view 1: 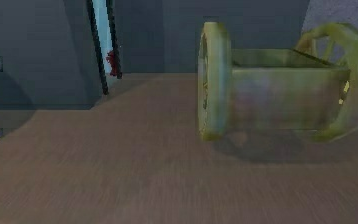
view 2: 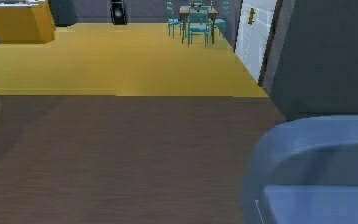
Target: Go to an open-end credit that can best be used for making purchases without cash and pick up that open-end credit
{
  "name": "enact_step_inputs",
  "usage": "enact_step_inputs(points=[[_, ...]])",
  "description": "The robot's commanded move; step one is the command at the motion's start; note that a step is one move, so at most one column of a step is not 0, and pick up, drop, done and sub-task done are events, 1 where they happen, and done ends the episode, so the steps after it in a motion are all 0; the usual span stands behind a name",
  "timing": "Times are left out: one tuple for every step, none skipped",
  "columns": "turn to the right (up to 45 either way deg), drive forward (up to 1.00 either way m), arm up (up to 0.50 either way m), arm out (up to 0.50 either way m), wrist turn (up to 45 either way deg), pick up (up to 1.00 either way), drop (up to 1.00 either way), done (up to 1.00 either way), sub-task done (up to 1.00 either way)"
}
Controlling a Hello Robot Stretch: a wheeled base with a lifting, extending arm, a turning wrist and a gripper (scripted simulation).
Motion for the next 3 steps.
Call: enact_step_inputs(points=[[-45.0,0.0,0.0,0.0,0.0,0.0,0.0,0.0,0.0],[-30.0,0.0,0.0,0.0,0.0,0.0,0.0,0.0,0.0],[-3.0,0.0,0.0,0.0,0.0,0.0,0.0,0.0,0.0]])
